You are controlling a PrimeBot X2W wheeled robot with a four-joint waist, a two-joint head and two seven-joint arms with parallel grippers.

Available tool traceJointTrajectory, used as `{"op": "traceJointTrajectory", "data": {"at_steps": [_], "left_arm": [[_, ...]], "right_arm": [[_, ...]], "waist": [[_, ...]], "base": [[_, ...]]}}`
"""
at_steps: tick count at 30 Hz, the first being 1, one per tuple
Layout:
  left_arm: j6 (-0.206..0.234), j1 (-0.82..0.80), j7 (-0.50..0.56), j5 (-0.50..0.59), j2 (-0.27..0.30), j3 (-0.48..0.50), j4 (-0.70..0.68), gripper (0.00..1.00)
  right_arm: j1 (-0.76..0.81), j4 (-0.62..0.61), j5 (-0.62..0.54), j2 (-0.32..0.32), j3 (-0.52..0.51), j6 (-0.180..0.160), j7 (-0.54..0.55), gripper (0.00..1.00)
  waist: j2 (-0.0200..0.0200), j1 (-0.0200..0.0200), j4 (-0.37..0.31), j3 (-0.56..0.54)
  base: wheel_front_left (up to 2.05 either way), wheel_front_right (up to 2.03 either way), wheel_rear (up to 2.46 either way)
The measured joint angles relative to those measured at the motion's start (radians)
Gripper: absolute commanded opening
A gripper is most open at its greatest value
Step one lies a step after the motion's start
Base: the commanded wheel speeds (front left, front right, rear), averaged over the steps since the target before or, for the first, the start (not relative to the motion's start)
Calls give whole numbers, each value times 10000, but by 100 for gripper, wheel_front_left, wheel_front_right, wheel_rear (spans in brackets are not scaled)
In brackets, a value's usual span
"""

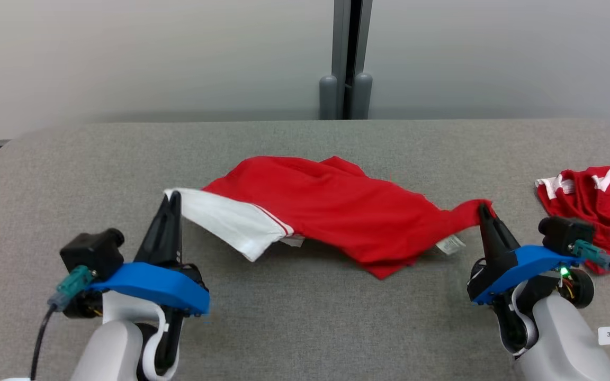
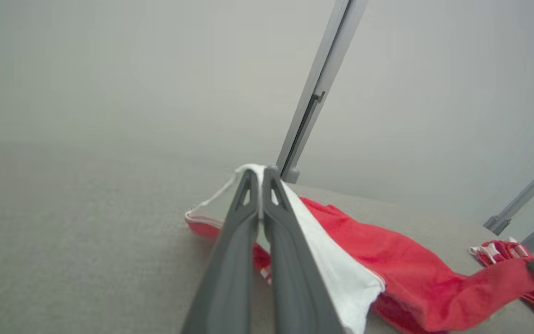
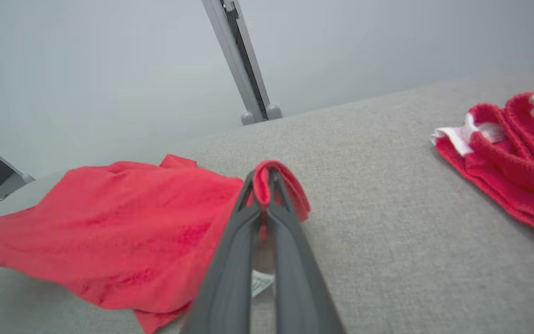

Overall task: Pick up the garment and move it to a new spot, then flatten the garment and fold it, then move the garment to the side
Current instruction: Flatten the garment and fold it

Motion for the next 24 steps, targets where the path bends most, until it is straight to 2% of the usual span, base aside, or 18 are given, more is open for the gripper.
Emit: {"op": "traceJointTrajectory", "data": {"at_steps": [6,15,20,24], "left_arm": [[17,-453,527,-100,525,314,-2314,0],[247,-2022,2052,257,1701,782,-5908,0],[280,-3203,2926,397,2257,970,-6819,0],[159,-3860,3442,468,2568,882,-6905,0]], "right_arm": [[579,-2581,719,0,153,0,416,0],[1316,-7881,1003,6,-571,0,2107,0],[1421,-10276,535,-4,-1388,0,3127,0],[1452,-11311,230,-4,-1921,0,3793,0]], "waist": [[0,0,-134,-475],[0,-1,-479,-976],[0,-1,-647,-1001],[0,-1,-733,-886]], "base": [[0,0,0],[0,0,0],[0,0,0],[0,0,0]]}}
